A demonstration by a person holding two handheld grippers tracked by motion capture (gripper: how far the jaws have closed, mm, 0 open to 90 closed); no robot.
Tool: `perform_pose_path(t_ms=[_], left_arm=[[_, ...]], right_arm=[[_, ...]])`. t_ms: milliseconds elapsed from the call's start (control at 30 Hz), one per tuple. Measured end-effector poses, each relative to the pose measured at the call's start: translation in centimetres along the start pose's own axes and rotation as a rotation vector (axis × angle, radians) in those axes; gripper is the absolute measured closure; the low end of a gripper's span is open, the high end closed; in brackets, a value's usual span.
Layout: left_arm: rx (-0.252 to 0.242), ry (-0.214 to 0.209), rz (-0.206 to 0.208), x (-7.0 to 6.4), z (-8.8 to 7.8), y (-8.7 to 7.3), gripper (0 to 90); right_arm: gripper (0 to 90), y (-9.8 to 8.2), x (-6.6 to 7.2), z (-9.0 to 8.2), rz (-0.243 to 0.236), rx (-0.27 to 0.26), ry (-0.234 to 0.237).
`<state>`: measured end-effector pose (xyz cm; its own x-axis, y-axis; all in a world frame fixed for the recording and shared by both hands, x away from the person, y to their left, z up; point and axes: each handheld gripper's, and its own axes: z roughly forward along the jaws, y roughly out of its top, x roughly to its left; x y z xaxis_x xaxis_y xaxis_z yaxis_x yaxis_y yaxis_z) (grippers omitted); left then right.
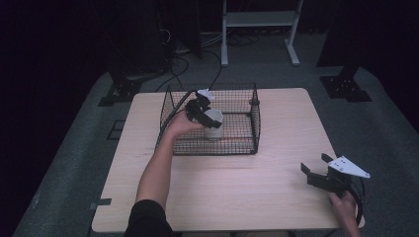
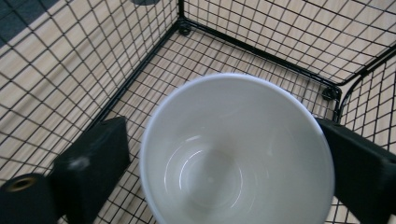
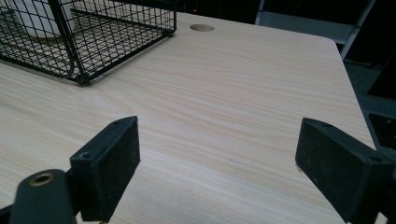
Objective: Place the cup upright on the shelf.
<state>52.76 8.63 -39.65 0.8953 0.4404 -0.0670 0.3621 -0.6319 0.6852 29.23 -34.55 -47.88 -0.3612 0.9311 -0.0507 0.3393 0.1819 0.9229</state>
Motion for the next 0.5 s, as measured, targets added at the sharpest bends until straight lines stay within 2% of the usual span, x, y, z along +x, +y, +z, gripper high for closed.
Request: perform_pose_path(t_ms=[167, 300, 500], left_arm=[[-0.017, -0.004, -0.001, -0.3, -0.7, 0.0, 4.5], [-0.039, 0.008, 0.022, -0.7, -1.4, 0.3, 4.5], [-0.067, 0.017, 0.025, -1.2, -2.4, 0.6, 2.8]], right_arm=[[13.0, 0.0, 0.0, 0.0, 0.001, 0.001, 0.000], [13.0, 0.0, 0.0, 0.0, 0.000, 0.001, 0.000], [13.0, 0.0, 0.0, 0.0, 0.001, 0.002, -0.001]])
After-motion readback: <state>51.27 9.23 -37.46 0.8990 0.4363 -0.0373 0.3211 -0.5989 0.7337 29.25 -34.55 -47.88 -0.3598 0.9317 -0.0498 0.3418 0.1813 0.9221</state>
